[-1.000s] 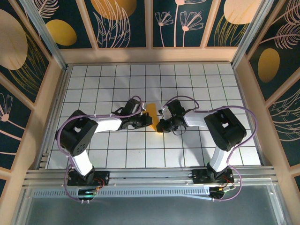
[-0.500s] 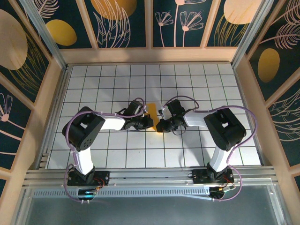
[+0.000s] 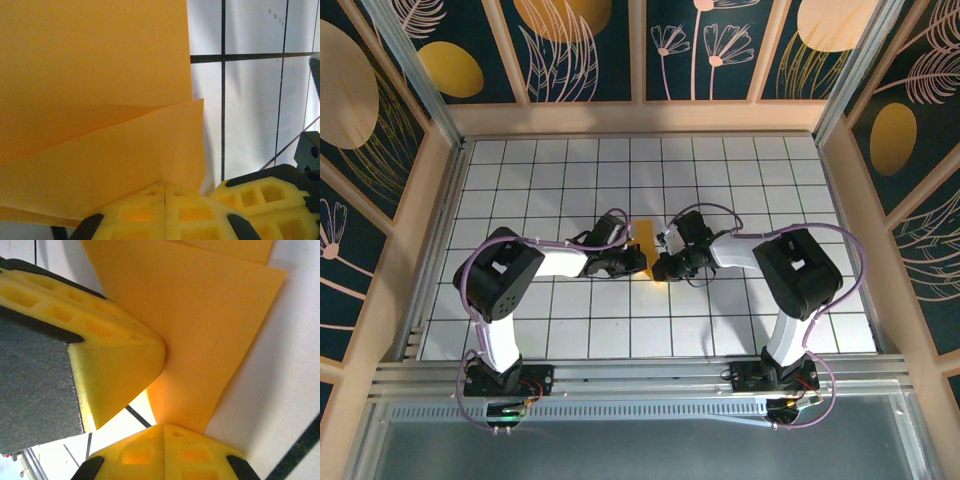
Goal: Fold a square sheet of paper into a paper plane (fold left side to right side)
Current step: Third fold the triangle at the center of the table.
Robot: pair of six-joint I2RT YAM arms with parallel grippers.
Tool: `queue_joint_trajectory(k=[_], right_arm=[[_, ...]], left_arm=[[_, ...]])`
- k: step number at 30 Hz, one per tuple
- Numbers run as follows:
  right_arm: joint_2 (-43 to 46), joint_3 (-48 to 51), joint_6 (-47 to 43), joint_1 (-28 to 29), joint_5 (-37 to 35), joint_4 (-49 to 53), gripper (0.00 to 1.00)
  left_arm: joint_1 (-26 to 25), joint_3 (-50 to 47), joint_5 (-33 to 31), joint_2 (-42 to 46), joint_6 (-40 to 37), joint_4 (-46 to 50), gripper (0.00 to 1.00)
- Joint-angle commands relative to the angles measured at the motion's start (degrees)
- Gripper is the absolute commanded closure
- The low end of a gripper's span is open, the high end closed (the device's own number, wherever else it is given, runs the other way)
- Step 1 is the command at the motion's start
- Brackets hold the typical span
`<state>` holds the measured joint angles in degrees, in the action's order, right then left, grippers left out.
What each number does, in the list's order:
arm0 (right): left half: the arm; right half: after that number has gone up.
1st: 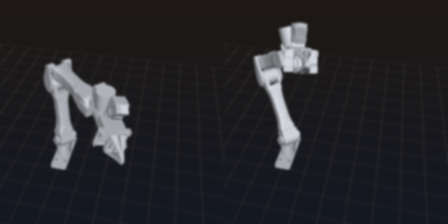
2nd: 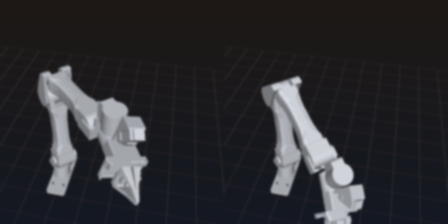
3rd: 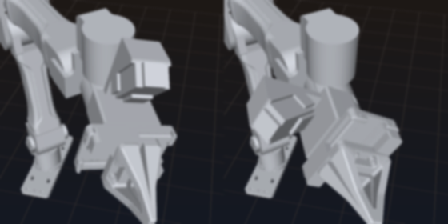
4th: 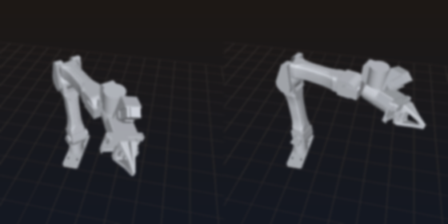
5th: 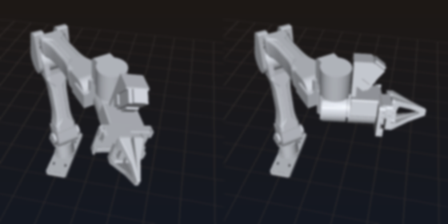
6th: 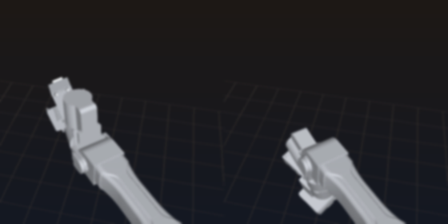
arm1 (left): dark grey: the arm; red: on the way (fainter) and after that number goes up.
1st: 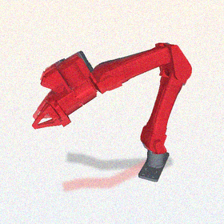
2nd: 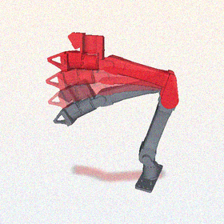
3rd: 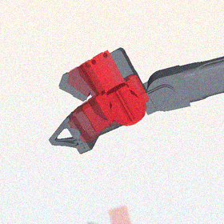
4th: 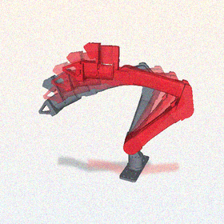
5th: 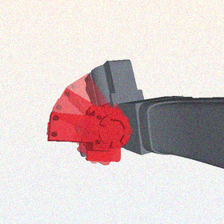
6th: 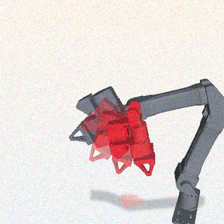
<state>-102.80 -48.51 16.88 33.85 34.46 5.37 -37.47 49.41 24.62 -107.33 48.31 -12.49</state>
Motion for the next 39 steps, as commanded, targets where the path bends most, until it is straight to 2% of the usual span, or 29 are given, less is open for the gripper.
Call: queue_joint_trajectory(k=[1,11,18,24,28,30,35,39], right_arm=[[-5.21,2.48,-1.02,0.34,-8.54,7.21,1.0],[-5.63,2.2,-1.15,0.34,-7.97,7.38,1.0],[-5.7,1.88,-1.15,0.32,-7.65,7.66,1.0],[-5.54,1.49,-0.83,0.25,-7.3,7.13,1.0],[-5.46,1.4,-0.55,0.25,-7.21,6.35,1.0],[-5.49,1.23,-0.45,0.12,-7.13,6.07,1.0],[-5.42,1.25,0.0,0.08,-7.3,5.97,1.0],[-5.46,1.27,0.04,0.08,-7.05,5.96,1.0]], left_arm=[[3.96,-3.18,-5.7,-0.51,-0.25,2.53,1.0],[13.53,-5.08,-6.87,-0.18,-4.47,2.07,1.0],[17.09,-4.47,-6.98,-0.96,-5.81,1.95,1.0],[17.26,-5.11,-7.35,6.27,-7.23,2.42,1.0],[15.77,-6.25,-4.98,12.71,-8.22,1.8,1.0],[13.0,-5.5,-3.1,13.57,-8.61,1.85,1.0],[5.02,-1.53,-0.33,8.63,-7.19,1.02,1.0],[2.03,1.75,-0.03,2.48,-6.47,0.23,1.0]])
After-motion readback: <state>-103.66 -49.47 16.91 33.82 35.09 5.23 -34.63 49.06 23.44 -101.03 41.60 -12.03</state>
